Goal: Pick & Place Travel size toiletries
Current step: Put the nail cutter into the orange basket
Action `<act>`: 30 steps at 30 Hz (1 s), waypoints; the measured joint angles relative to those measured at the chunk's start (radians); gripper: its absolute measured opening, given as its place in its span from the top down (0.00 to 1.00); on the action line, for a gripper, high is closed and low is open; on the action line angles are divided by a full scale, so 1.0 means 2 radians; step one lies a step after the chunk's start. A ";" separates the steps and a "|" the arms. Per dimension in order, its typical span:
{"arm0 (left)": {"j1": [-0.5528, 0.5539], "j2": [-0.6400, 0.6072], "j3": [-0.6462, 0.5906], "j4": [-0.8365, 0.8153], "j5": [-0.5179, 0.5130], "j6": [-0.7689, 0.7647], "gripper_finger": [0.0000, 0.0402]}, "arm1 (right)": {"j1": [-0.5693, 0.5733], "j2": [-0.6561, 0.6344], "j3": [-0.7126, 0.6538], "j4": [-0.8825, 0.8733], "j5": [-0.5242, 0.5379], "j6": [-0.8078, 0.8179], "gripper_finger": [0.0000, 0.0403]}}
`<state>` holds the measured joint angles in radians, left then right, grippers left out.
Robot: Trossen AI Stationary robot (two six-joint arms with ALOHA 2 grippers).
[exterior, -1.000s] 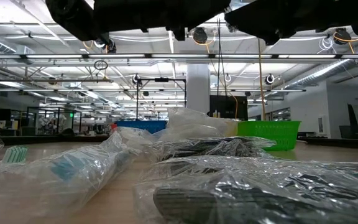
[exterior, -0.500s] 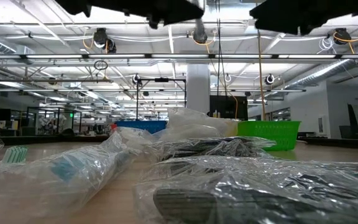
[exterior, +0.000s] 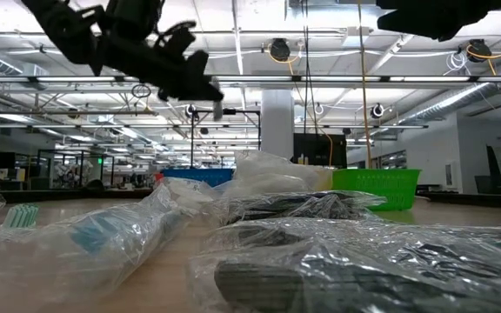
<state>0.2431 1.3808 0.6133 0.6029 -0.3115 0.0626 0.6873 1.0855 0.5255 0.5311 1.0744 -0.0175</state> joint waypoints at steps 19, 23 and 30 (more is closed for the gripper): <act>0.105 0.008 -0.029 -0.054 -0.006 -0.103 0.93 | -0.003 0.000 0.000 0.001 -0.001 0.003 0.30; 0.110 0.008 -0.029 -0.069 -0.005 -0.117 0.93 | -0.003 0.000 0.000 0.001 -0.001 0.003 0.30; 0.110 0.008 -0.029 -0.087 -0.004 -0.137 0.93 | -0.003 0.000 0.000 0.001 -0.001 0.003 0.30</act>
<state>0.4629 1.3960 0.5552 0.4289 -0.3199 -0.2105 0.6807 1.0851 0.5255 0.5331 1.0729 -0.0113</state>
